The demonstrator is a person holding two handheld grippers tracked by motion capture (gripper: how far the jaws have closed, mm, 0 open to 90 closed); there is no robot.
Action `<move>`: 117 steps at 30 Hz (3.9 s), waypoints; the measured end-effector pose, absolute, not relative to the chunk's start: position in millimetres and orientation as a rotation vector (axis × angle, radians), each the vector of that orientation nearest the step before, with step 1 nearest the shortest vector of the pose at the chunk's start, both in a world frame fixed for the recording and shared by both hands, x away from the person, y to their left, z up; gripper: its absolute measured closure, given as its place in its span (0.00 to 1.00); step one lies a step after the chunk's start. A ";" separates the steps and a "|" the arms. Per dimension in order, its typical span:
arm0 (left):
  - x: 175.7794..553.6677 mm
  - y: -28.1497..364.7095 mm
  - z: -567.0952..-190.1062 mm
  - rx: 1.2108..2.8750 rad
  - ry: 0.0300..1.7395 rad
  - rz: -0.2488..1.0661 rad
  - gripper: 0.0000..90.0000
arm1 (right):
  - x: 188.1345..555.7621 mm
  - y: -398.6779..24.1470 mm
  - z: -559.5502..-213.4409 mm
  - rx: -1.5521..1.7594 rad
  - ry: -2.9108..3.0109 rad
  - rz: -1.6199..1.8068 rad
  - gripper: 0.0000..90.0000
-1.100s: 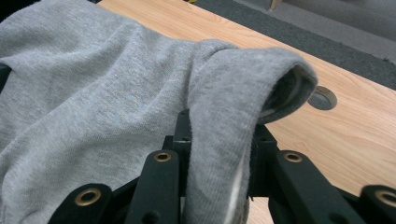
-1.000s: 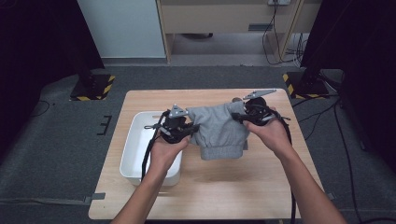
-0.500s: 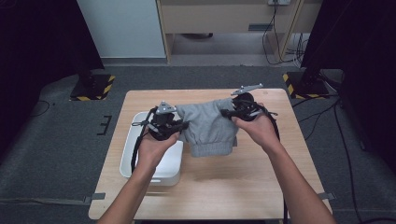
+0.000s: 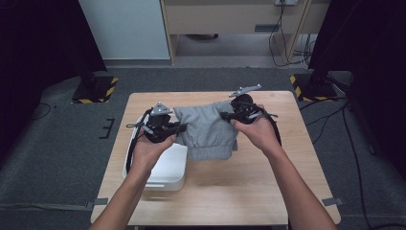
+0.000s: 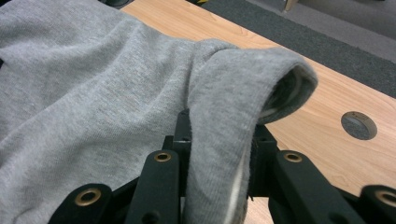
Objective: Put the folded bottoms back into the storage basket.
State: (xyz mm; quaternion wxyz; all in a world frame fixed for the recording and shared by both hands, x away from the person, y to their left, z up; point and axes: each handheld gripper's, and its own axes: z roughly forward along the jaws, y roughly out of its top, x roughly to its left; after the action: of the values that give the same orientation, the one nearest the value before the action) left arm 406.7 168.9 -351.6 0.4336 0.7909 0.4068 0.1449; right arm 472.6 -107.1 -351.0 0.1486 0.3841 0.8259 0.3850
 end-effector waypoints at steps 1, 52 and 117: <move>406.3 170.4 -351.6 1.965 1.017 0.350 0.90 | 472.0 -106.5 -351.3 1.102 2.375 1.103 0.80; 385.3 256.1 -337.3 1.924 1.098 0.422 0.90 | 470.6 -27.5 -333.3 1.023 2.437 1.197 0.79; 376.1 310.2 -346.9 1.896 1.192 0.434 0.90 | 480.8 31.5 -351.2 0.924 2.531 1.220 0.79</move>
State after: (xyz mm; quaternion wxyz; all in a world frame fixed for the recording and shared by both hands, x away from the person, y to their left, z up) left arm 376.1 310.2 -346.9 0.4169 0.7555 0.4749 0.1728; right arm 480.8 31.5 -351.2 0.0917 0.3112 0.8521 0.4107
